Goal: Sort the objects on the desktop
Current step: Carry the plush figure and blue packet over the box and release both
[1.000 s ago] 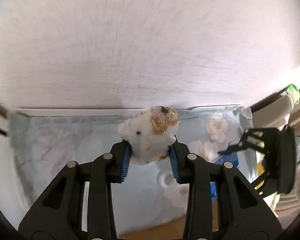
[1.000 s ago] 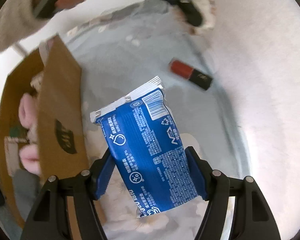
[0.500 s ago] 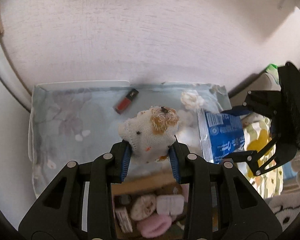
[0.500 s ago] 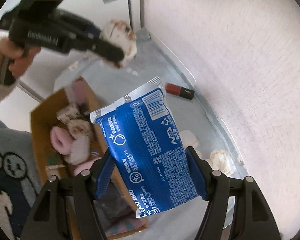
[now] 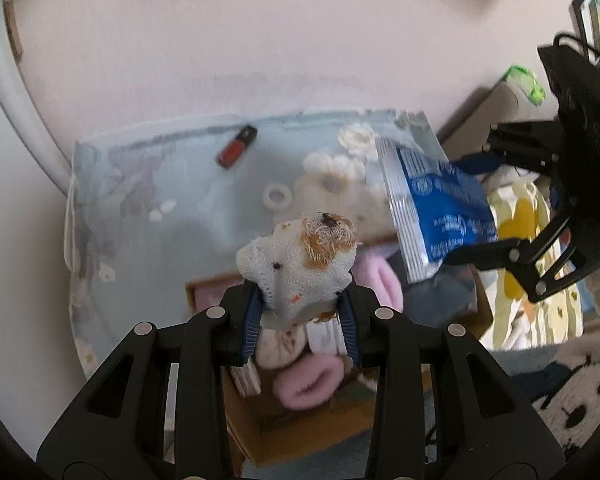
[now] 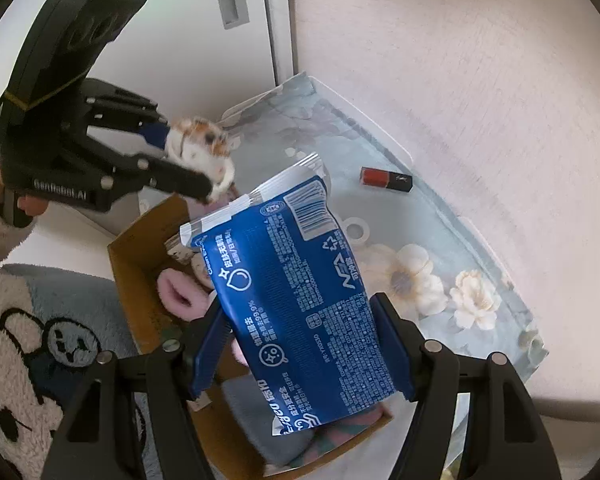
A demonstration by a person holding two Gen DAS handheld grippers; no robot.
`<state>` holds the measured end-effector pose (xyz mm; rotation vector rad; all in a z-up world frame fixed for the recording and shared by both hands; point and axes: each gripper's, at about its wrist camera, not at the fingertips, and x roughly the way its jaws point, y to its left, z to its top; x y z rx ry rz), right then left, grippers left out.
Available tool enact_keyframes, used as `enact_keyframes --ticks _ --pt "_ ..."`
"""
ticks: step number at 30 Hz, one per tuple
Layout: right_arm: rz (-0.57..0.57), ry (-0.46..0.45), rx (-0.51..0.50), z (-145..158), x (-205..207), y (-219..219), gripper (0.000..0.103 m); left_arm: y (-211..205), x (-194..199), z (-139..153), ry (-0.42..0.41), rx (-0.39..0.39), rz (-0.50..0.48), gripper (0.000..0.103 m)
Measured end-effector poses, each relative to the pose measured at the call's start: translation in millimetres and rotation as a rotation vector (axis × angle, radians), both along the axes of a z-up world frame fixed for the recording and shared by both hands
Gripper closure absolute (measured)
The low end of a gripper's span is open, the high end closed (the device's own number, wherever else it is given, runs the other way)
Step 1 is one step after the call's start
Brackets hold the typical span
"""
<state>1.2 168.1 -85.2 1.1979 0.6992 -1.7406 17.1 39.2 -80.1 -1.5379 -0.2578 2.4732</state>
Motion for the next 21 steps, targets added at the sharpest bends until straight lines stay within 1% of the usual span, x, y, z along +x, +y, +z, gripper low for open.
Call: enact_keyframes --ticks 2,4,8,12,14,18,21 --pt "-0.011 -0.006 -0.003 -2 7 0 0.038 4 12 -6 -0.014 0.013 -0.010 0.072" --pt "-0.023 -0.020 -0.008 -3 11 1 0.038 6 20 -13 -0.027 0.009 -0.017 0.072" --pt "-0.038 -0.043 -0.010 -9 20 0 0.038 5 35 -25 -0.051 0.018 -0.007 0.072" --pt "-0.045 -0.046 -0.002 -12 28 -2 0.038 5 47 -34 -0.069 -0.016 -0.012 0.072" --pt "-0.044 -0.053 -0.001 -14 33 -3 0.038 4 51 -42 -0.088 -0.011 -0.015 0.072" --pt "-0.029 -0.083 0.008 -25 39 -8 0.038 6 57 -57 -0.132 -0.010 -0.023 0.072" --pt "-0.015 -0.100 0.022 -37 42 -16 0.038 8 60 -62 -0.145 -0.018 -0.028 0.072"
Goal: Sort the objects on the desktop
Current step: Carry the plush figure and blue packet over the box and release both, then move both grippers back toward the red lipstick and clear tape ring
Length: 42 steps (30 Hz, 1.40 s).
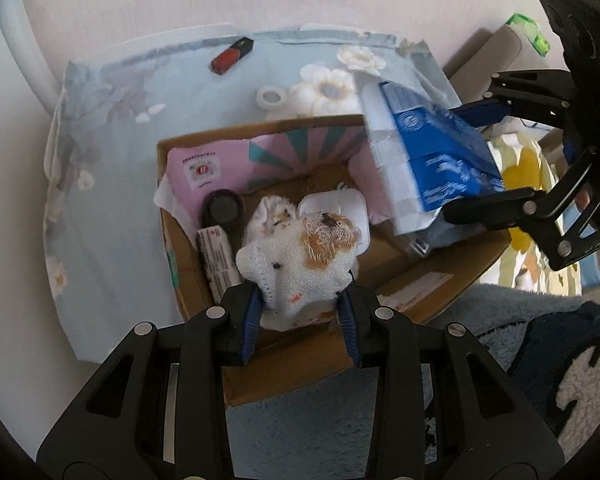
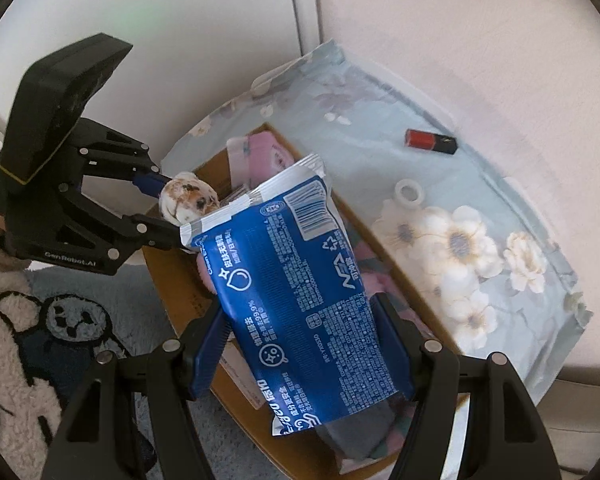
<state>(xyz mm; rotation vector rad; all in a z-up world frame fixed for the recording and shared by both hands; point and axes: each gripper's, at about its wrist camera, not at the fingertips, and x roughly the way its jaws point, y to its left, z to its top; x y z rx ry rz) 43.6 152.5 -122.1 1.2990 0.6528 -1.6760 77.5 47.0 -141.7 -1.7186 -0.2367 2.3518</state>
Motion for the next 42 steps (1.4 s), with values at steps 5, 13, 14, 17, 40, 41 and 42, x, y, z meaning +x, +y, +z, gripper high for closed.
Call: enact_keyframes --ticks 5,13,14,17,40,41,42 --pt "0.005 -0.017 0.002 -11 0 -8 0.038 -7 -1 -4 -0.004 -0.003 0.025 0.072" --pt "-0.053 -0.078 0.006 -29 -14 -9 0.038 -3 -6 -18 -0.043 0.004 0.002 0.072" --pt "-0.056 -0.082 0.009 -31 -15 -9 0.037 -1 -7 -19 -0.045 0.001 -0.010 0.070" --pt "-0.061 -0.106 0.029 -36 -17 -11 0.036 2 -9 -23 -0.074 0.000 -0.034 0.039" --pt "-0.145 0.048 -0.034 13 -42 5 0.020 -20 -21 10 0.017 0.010 -0.003 0.001" --pt "-0.155 0.058 -0.042 18 -45 7 0.020 -22 -23 12 0.028 0.013 0.001 0.001" --pt "-0.164 0.066 -0.047 21 -47 9 0.020 -23 -23 14 0.034 0.015 0.004 0.001"
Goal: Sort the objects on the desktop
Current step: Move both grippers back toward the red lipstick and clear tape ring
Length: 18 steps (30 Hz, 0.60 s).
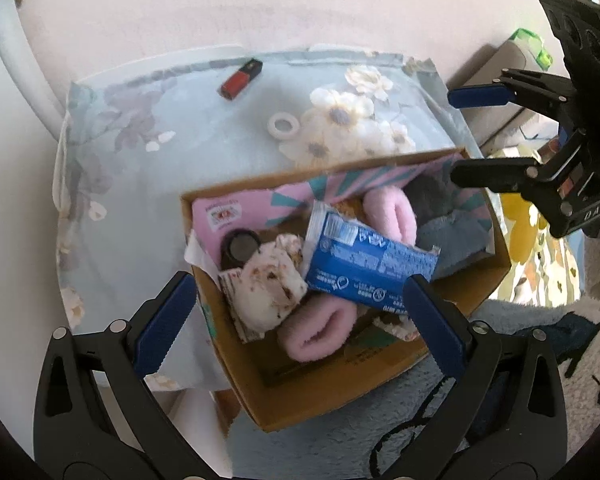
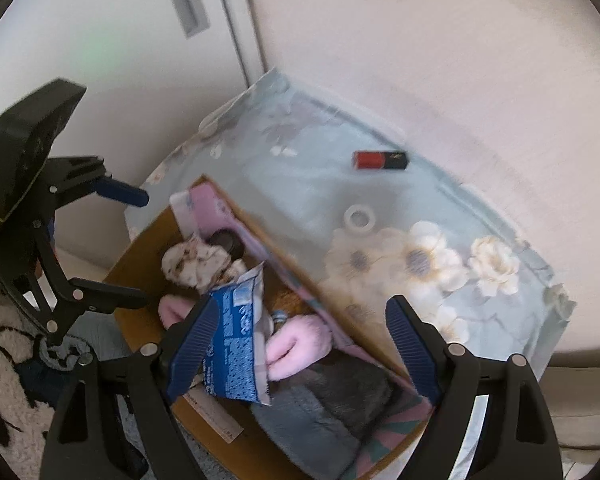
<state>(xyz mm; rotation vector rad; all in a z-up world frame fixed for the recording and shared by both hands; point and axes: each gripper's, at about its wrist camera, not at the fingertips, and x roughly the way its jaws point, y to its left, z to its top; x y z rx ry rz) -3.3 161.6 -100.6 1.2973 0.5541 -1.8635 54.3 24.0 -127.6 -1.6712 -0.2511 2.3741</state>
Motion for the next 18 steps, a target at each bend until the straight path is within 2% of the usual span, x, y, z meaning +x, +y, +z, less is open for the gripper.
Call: enact_keyframes --ticks 5,11,18 --pt "-0.101 0.043 0.025 7 -14 10 0.020 -7 -5 12 0.045 -0.004 0.024 0.001" --pt "-0.147 0.011 0.030 -1 -21 18 0.020 -13 -10 21 0.081 0.002 0.041 0.001" --pt "-0.173 0.038 0.036 -3 -26 28 0.020 -22 -20 23 0.096 -0.009 0.074 0.001"
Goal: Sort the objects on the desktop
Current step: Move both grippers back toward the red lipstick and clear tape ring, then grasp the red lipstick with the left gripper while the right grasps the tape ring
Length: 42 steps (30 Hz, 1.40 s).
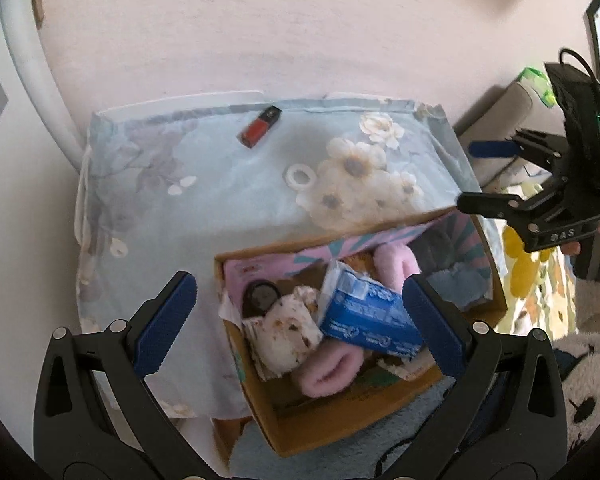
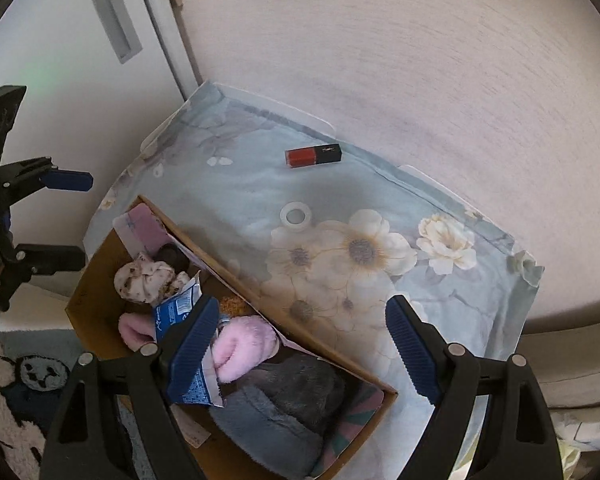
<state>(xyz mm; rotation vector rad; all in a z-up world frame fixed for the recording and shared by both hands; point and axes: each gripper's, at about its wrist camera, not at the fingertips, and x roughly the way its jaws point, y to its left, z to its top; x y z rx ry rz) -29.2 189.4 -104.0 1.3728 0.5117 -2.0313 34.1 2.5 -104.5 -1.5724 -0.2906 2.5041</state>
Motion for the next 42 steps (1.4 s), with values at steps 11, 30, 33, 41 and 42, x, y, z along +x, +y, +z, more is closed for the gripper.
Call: enact_keyframes --ticks 11,30,33,41,42 --pt "-0.091 -0.030 -0.024 -4 -24 20 0.020 -25 -56 22 0.078 -0.051 0.000 0.001" --pt "0.390 -0.042 0.008 -116 -106 -77 0.022 -17 -232 -125 0.006 -0.010 -0.256 0.034" --pt "0.436 -0.045 0.031 -133 -110 -87 0.033 -13 -241 -140 -0.012 -0.010 -0.278 0.036" --pt "0.505 -0.016 0.083 -153 -102 -100 0.041 -6 -251 -153 -0.015 0.021 -0.309 0.047" --pt "0.507 -0.009 0.089 -155 -101 -100 0.046 -5 -250 -154 -0.014 0.022 -0.313 0.049"
